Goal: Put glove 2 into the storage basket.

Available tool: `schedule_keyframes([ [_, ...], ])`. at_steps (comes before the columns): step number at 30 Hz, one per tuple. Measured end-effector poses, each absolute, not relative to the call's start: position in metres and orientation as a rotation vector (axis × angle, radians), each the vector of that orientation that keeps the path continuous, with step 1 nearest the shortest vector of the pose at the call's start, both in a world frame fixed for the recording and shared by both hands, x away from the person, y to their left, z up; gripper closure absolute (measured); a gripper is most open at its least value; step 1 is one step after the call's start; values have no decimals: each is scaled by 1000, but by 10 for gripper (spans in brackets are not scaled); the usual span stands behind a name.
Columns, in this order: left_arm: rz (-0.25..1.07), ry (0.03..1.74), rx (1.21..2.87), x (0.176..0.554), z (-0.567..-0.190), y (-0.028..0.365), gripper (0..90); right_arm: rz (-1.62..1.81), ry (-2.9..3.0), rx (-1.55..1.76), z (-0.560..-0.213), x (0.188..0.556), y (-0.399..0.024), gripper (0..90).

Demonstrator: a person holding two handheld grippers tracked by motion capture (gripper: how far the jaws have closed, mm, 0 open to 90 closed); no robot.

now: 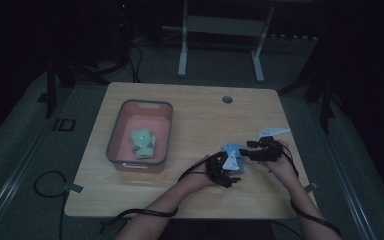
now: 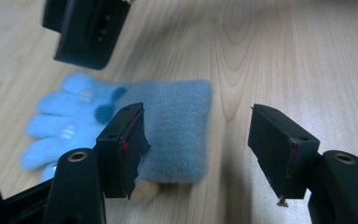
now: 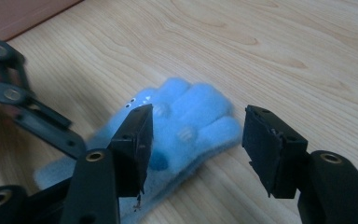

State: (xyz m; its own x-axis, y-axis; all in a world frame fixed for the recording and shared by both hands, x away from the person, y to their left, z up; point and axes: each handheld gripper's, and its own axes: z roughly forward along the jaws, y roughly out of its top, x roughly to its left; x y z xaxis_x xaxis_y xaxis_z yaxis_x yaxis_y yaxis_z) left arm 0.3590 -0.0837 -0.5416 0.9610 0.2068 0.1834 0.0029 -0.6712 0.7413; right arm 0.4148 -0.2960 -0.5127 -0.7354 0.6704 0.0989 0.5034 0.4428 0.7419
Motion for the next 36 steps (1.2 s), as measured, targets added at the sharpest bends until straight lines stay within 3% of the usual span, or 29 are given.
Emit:
schedule_keyframes([
  [6,377,102,2364,366,-551,-99,424,1168,2477,1042,-514,414,-303,441],
  [10,402,121,2374,372,-550,-103,614,1165,2485,1065,-515,412,-305,473],
  [11,402,120,2379,372,-549,-103,614,1165,2485,1065,-515,412,-305,473],
  [12,410,117,2377,371,-548,-102,689,1170,2483,1072,-515,412,-304,473],
  [14,430,78,2384,366,-547,-98,710,1172,2488,1082,-516,411,-302,473],
  [23,369,66,2383,360,-548,-74,721,1160,2511,1161,-531,410,-289,402],
  [33,298,48,2385,367,-548,-70,738,1177,2575,1221,-547,417,-269,412],
  [36,295,42,2391,368,-548,-70,740,1198,2600,1203,-548,417,-264,466],
])
